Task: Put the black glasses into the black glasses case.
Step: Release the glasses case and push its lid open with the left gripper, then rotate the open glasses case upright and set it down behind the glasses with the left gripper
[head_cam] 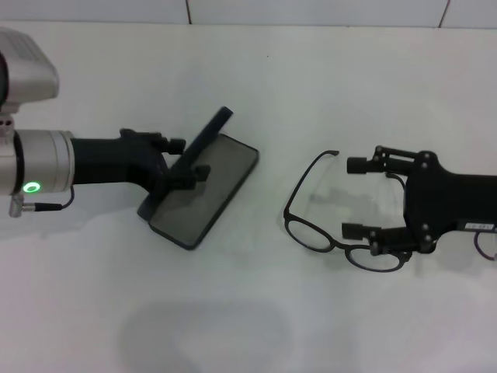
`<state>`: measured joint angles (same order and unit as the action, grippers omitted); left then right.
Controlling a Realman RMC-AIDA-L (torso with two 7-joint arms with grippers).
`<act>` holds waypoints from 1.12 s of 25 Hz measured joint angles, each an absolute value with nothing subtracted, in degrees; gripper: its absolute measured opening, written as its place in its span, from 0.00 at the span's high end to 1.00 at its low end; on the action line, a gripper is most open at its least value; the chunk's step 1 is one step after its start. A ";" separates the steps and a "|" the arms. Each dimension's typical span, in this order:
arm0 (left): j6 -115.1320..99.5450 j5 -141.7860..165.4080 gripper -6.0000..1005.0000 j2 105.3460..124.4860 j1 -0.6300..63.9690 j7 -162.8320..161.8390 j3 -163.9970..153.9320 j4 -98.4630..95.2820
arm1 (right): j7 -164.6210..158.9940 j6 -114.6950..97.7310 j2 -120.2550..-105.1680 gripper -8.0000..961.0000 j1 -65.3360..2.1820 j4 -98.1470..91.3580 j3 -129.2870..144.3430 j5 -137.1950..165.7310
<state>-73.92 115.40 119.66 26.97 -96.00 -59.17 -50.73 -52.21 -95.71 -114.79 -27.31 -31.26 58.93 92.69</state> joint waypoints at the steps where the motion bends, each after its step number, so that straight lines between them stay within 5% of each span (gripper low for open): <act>1: -73.58 115.46 0.24 119.67 26.99 -96.12 -59.34 -50.74 | -52.21 -95.70 -114.88 0.13 -27.33 -31.31 59.07 93.01; 15: -71.72 115.72 0.68 119.53 27.50 -96.29 -59.47 -50.69 | -52.20 -95.83 -115.00 0.13 -26.68 -31.73 59.33 93.47; 21: -71.69 115.10 0.79 119.57 29.52 -91.50 -59.94 -50.88 | -51.71 -96.23 -115.05 0.13 -25.63 -31.74 59.33 93.98; 28: -66.63 112.88 0.77 119.85 34.33 -79.40 -63.57 -47.38 | -49.82 -96.25 -115.29 0.13 -24.51 -31.06 59.33 94.24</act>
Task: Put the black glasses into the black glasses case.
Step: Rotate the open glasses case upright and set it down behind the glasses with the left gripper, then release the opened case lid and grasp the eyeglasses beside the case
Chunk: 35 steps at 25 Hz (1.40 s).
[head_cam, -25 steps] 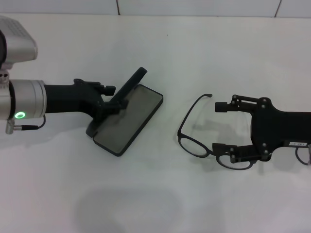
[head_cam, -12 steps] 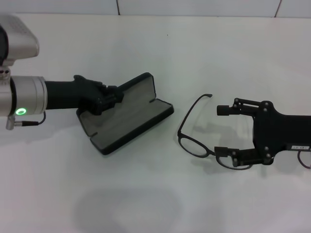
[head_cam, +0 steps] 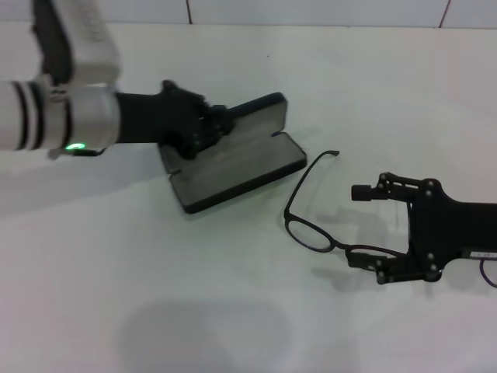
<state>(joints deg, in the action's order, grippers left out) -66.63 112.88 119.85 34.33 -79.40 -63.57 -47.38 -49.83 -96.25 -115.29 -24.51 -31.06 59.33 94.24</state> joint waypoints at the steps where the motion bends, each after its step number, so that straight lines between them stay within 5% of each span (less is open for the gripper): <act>1: -65.38 112.73 0.77 119.84 35.28 -78.15 -64.52 -46.60 | -49.24 -96.25 -115.33 0.13 -24.25 -30.85 59.35 94.24; 28: -63.21 106.44 0.68 119.82 38.89 -70.47 -75.15 -45.03 | -45.23 -97.18 -115.12 0.13 -22.42 -27.44 60.84 94.93; 35: -65.26 95.53 0.53 119.79 33.47 -70.25 -75.26 -48.68 | -45.60 -96.80 -115.10 0.13 -22.37 -28.48 58.49 94.04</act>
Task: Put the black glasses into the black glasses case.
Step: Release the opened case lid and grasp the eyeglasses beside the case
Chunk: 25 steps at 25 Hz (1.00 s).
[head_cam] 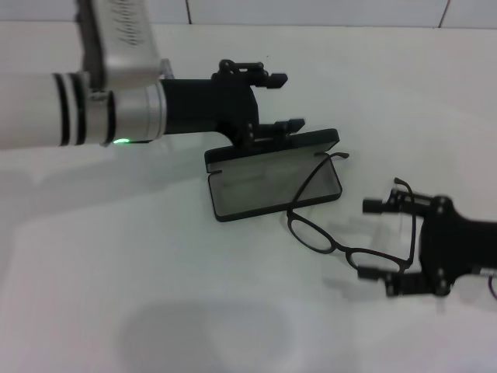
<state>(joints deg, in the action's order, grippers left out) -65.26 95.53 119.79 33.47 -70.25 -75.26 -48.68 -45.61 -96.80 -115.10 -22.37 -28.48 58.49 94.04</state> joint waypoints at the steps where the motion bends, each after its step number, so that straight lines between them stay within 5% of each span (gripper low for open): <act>1: -66.75 91.31 0.51 119.79 32.20 -70.16 -75.16 -48.35 | -46.42 -96.77 -115.17 0.13 -22.44 -29.26 57.72 93.98; 6: -73.20 77.85 0.35 119.94 26.87 -66.27 -75.40 -42.58 | -61.67 -96.24 -115.23 0.13 -22.74 -40.93 57.95 98.14; 11: -78.46 67.67 0.35 120.10 23.68 -58.87 -75.46 -33.07 | -86.52 -99.28 -115.31 0.13 -24.56 -59.31 60.17 108.48; 15: -80.35 64.54 0.35 119.92 22.73 -55.12 -75.00 -28.39 | -102.93 -100.76 -115.31 0.22 -27.66 -70.12 66.31 117.21; 19: -80.44 64.29 0.35 119.98 22.55 -53.32 -74.98 -26.48 | -115.61 -99.78 -115.39 0.31 -32.66 -73.52 72.89 125.68; 25: -80.50 62.92 0.35 120.15 22.48 -49.42 -75.14 -23.63 | -126.13 -96.53 -115.56 0.31 -38.08 -73.75 79.53 133.36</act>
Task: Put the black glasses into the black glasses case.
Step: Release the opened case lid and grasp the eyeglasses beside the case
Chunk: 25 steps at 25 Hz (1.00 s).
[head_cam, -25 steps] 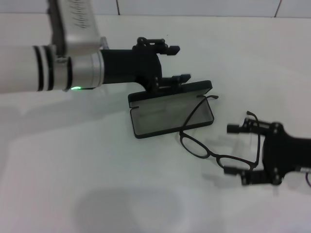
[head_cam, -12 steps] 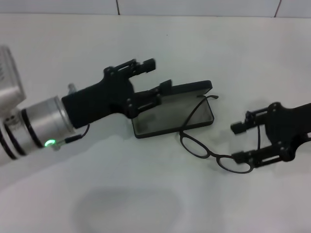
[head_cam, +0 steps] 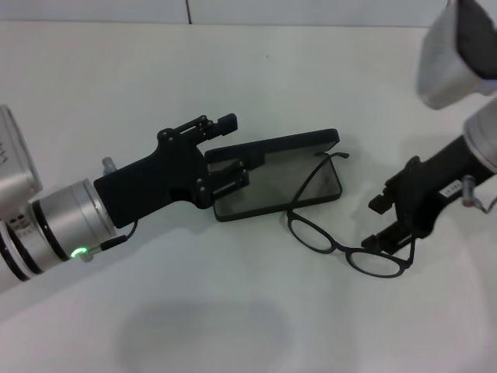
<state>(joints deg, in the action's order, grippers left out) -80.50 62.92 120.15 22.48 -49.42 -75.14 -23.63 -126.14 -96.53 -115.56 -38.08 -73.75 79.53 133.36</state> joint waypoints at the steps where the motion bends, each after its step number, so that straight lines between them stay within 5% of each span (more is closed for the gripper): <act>1: -80.50 62.61 0.35 120.15 22.47 -49.16 -75.16 -23.33 | -127.31 -96.16 -115.56 0.31 -38.80 -73.66 80.45 134.09; 25: -80.20 61.33 0.35 120.30 23.44 -48.34 -75.21 -20.68 | -133.05 -87.68 -116.21 0.34 -41.24 -71.07 96.14 134.78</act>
<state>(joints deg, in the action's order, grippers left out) -80.20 61.33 120.30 23.43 -48.33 -75.21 -20.68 -133.05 -87.68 -116.20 -41.24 -71.07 96.14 134.78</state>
